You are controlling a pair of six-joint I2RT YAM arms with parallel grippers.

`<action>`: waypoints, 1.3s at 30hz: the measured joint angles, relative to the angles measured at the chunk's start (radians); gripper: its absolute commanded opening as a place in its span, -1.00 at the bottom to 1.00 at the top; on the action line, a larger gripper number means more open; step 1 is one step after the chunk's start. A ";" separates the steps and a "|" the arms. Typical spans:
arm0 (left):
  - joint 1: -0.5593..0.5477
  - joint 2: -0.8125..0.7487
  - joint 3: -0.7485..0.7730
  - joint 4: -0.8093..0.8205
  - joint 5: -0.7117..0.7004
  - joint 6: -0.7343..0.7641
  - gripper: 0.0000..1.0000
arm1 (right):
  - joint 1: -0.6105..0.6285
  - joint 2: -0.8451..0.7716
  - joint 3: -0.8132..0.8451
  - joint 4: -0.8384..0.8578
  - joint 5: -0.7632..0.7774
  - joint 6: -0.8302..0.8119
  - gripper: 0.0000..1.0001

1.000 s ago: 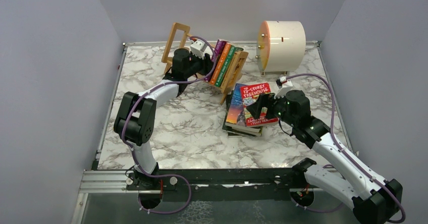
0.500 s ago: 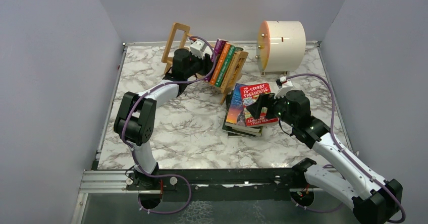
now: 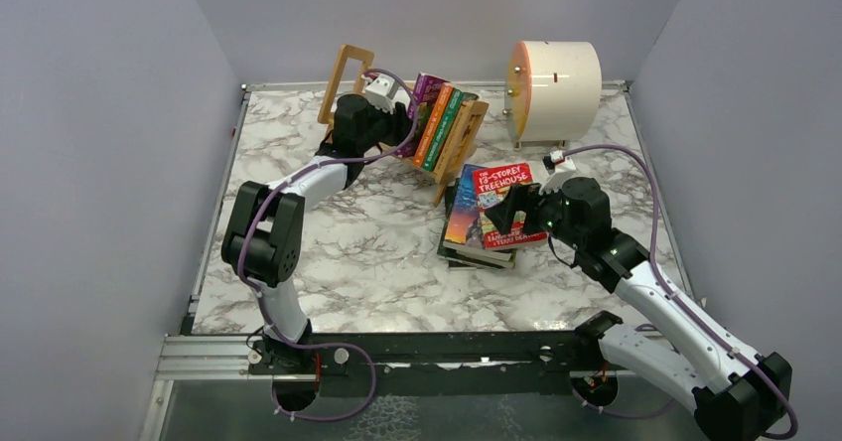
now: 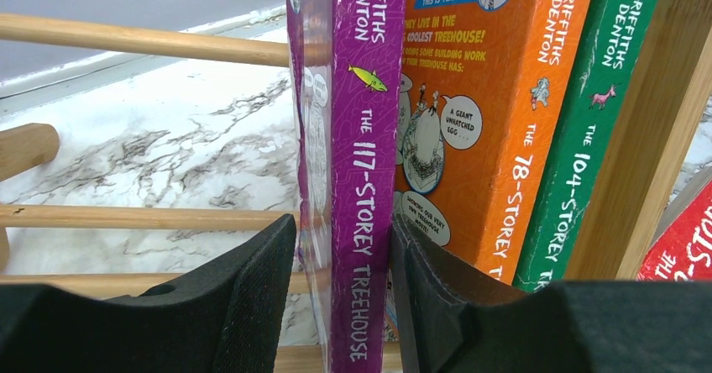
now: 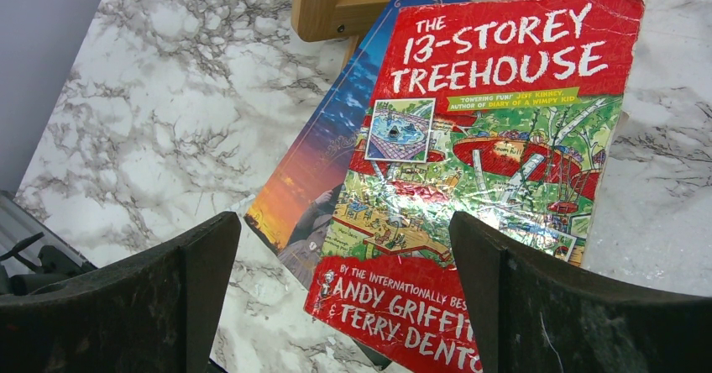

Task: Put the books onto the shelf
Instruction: Place the book on the shelf, then pick up the book from the center of the board.

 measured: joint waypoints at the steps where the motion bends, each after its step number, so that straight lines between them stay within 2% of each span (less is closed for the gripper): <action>1: 0.000 -0.002 0.000 0.000 0.000 0.000 -0.24 | 0.000 0.000 0.000 0.000 0.000 0.000 0.88; 25: 0.002 -0.037 -0.001 -0.003 0.000 -0.005 -0.24 | 0.000 -0.002 0.000 -0.001 0.000 0.000 0.88; 30: 0.002 -0.105 -0.006 -0.046 -0.074 -0.021 -0.24 | 0.000 -0.009 0.000 -0.005 0.011 0.007 0.88; 39: -0.012 -0.303 -0.002 -0.136 -0.110 -0.116 -0.22 | 0.000 0.097 0.068 -0.136 0.204 0.095 0.89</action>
